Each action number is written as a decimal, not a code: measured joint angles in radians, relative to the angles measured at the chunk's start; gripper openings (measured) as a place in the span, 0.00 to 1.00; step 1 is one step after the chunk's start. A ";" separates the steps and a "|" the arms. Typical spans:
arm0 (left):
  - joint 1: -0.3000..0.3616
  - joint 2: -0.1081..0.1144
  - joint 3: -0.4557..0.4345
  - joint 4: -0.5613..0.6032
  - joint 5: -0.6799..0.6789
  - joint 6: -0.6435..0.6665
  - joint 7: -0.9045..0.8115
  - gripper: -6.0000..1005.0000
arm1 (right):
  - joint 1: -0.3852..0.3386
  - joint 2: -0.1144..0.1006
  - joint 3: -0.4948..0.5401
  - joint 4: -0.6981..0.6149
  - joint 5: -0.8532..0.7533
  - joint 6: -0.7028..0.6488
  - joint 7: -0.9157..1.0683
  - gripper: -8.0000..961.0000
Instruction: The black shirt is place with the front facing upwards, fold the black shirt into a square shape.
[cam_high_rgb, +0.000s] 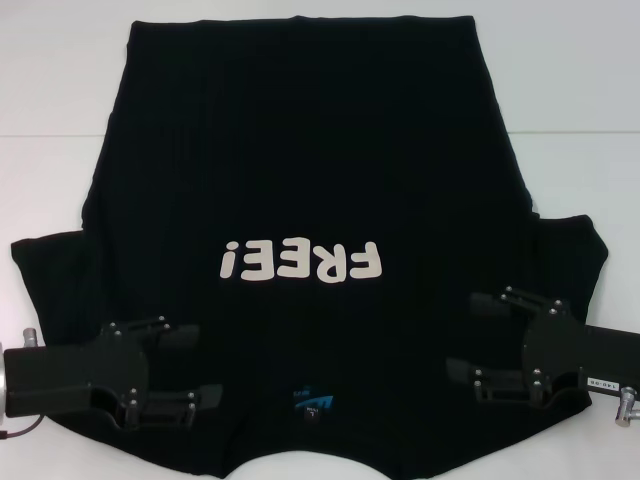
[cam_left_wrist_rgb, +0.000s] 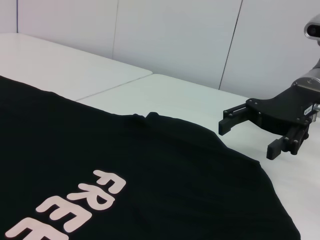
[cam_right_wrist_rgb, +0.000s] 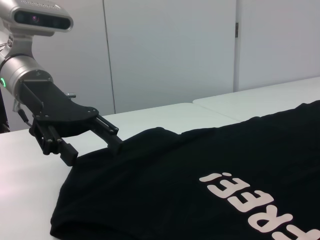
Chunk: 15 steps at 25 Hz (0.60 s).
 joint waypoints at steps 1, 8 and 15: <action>0.000 0.000 0.000 0.000 0.000 0.000 0.000 0.84 | 0.000 0.000 0.000 0.000 0.000 0.000 0.000 0.98; 0.000 0.001 0.000 0.000 0.000 0.000 0.000 0.84 | 0.000 0.000 0.000 0.000 0.000 0.000 0.000 0.98; -0.001 0.002 -0.013 0.000 -0.001 0.004 -0.036 0.84 | 0.001 0.000 0.002 0.000 0.000 0.000 0.001 0.98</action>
